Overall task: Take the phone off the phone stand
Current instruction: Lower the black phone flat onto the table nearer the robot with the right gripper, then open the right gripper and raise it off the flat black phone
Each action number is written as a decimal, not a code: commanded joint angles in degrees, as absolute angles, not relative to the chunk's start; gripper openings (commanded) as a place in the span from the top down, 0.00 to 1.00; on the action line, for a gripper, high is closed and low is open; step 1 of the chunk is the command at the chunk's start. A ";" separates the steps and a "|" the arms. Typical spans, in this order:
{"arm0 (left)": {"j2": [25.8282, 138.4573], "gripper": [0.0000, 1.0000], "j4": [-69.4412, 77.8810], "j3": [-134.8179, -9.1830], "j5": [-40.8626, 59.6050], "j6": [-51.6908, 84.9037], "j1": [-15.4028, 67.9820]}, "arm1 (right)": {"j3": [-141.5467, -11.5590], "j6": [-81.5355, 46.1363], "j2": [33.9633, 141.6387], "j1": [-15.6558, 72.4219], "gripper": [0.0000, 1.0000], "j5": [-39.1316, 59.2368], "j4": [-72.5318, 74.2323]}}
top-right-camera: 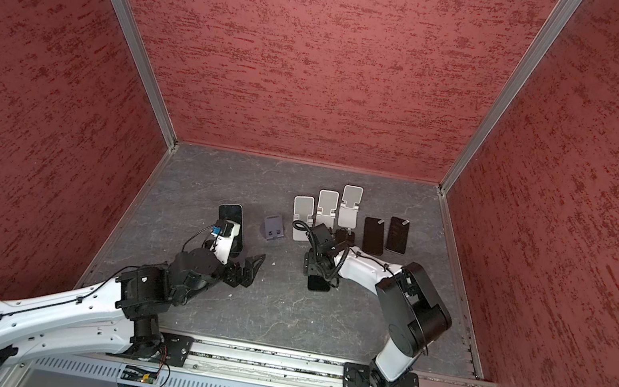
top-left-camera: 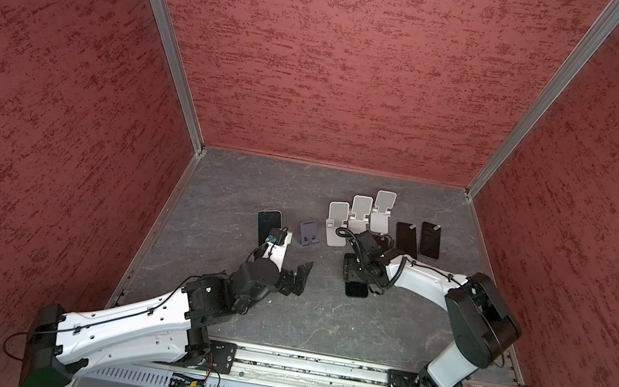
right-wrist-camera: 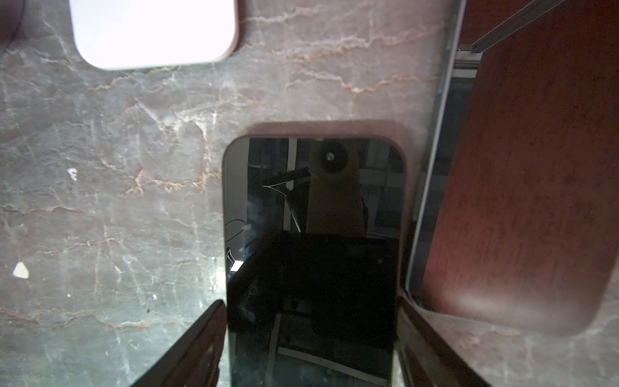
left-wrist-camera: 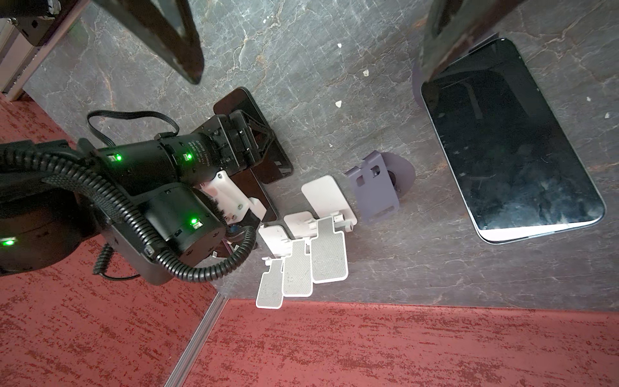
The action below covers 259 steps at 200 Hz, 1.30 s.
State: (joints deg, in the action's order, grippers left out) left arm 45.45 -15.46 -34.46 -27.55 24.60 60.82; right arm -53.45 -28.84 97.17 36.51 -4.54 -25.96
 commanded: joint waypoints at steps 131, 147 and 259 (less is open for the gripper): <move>44.90 0.00 -15.11 -34.06 -29.09 23.47 60.73 | -54.19 -30.28 102.42 36.81 0.16 -2.32 -27.11; 44.91 0.00 -15.50 -34.23 -29.19 23.61 60.71 | -54.75 -30.06 102.27 36.80 0.15 -1.82 -26.97; 45.78 0.01 -19.24 -36.39 -31.90 25.17 60.47 | -58.03 -27.40 99.25 36.82 0.05 -0.48 -25.63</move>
